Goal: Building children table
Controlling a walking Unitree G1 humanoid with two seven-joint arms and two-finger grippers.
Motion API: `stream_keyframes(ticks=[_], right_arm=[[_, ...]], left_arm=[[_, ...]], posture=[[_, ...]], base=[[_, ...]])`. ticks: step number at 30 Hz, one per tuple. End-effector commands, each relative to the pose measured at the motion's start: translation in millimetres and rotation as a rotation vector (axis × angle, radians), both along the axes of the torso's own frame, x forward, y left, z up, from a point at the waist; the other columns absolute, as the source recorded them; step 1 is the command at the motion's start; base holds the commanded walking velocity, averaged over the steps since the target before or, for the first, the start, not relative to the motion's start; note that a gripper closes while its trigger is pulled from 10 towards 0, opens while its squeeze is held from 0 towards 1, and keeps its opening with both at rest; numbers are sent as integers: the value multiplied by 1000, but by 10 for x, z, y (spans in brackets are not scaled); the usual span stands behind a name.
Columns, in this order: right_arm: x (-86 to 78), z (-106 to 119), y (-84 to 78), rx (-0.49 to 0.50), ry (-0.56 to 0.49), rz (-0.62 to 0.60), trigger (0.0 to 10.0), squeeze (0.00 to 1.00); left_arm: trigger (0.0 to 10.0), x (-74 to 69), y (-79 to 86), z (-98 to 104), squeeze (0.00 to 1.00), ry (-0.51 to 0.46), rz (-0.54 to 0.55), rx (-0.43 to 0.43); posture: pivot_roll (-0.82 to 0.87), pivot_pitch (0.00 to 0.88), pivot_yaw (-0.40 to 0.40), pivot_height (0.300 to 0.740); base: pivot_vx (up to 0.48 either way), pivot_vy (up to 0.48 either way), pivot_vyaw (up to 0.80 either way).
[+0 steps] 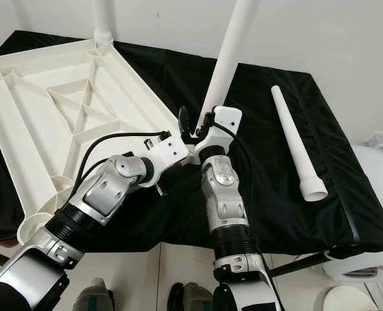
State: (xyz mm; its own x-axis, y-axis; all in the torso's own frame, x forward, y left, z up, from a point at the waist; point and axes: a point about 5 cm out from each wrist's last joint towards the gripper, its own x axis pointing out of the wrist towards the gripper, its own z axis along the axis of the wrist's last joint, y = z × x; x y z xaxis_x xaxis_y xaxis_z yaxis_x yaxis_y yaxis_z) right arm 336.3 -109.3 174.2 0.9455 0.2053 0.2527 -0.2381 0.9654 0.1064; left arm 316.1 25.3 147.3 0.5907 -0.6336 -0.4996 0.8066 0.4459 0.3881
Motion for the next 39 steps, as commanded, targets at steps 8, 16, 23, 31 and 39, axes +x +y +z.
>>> stream_keyframes(ticks=[8,16,23,31,39], right_arm=[[165,-95,-490,-153,53,206,10000,0],[248,-6,-597,-238,32,374,10000,0],[319,13,-546,-273,69,500,10000,0],[312,-90,-538,-370,141,628,10000,0],[319,-161,-607,-398,163,652,0,0]], left_arm=[[10000,-58,-129,40,0,-25,-50,-14],[10000,-54,-128,28,0,-27,-57,-5],[10000,-51,-137,44,0,-31,-59,-5],[10000,-62,-137,38,0,-31,-60,-4],[10000,-69,-172,46,0,-32,-71,-9]], posture=[[79,22,-124,740],[81,9,-117,740],[94,5,-116,740],[90,1,-114,740],[80,2,-106,740]], base=[[0,0,0],[0,0,0],[0,0,0],[0,0,0],[0,0,0]])
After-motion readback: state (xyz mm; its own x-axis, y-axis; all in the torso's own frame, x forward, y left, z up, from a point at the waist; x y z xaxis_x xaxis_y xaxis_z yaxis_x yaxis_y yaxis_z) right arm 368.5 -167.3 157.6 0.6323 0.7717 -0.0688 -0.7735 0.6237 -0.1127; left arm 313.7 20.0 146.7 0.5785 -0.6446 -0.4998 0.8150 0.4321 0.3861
